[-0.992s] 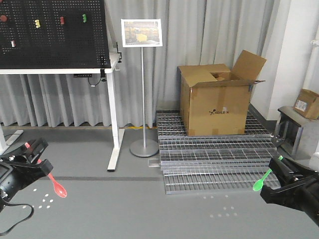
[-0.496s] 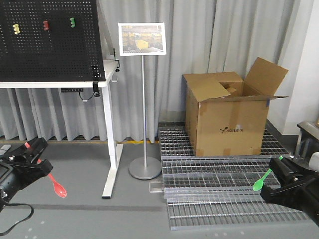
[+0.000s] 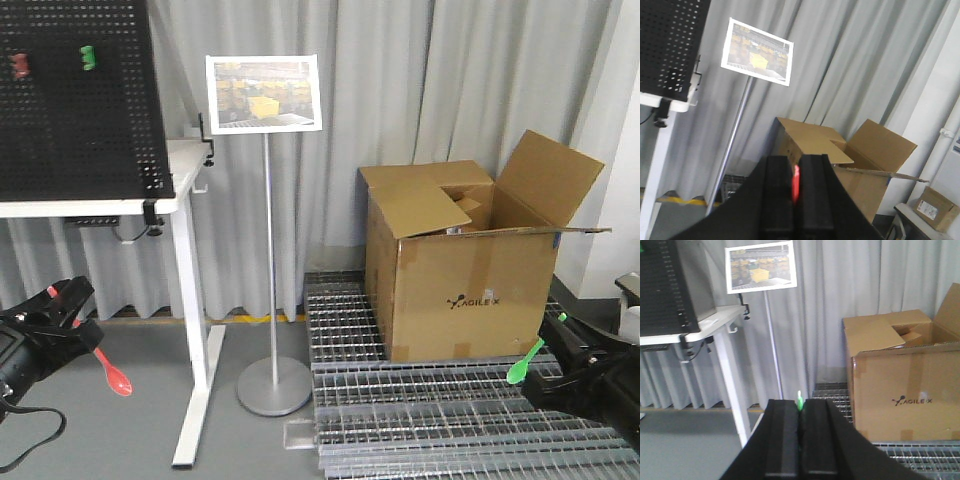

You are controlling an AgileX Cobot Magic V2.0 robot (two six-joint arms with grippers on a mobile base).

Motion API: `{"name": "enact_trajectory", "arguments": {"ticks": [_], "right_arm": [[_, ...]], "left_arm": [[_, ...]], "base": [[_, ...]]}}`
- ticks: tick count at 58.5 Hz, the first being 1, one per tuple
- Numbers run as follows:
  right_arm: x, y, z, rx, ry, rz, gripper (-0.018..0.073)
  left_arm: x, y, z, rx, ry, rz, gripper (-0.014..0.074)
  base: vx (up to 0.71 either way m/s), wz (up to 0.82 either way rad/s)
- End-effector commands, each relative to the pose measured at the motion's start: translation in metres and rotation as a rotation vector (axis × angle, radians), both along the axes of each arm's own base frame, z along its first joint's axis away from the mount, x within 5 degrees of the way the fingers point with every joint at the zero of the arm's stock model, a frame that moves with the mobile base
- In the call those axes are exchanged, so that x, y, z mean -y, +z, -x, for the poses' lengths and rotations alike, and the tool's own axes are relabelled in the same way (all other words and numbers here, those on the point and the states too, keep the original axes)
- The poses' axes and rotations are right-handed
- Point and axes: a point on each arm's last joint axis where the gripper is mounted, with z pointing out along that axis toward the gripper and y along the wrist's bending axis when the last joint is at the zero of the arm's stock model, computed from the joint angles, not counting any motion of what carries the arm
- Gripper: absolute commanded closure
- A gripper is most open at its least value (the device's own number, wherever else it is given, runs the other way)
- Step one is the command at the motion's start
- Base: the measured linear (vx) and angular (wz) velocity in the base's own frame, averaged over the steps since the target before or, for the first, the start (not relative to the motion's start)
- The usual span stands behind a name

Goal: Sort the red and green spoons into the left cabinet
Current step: 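Drive the base away from the bench toward the white cabinet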

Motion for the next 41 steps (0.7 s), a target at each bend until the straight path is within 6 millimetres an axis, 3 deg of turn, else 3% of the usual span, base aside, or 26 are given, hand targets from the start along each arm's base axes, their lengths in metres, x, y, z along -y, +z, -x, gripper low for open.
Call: {"name": "enact_trajectory", "arguments": {"ticks": [1,41], "right_arm": [[0.0,0.0217,0.0006,0.132,0.008,-0.014,0.0565],[0.0,0.0217,0.0006,0.132,0.009,-0.014,0.0565]], "left_arm": [[-0.0001,0.0251,0.0036,0.138,-0.002,0.03,0.06],[-0.0001,0.0251,0.0036,0.138,-0.002,0.03,0.06]], "base": [[0.49,-0.14],[0.41,-0.3]]}}
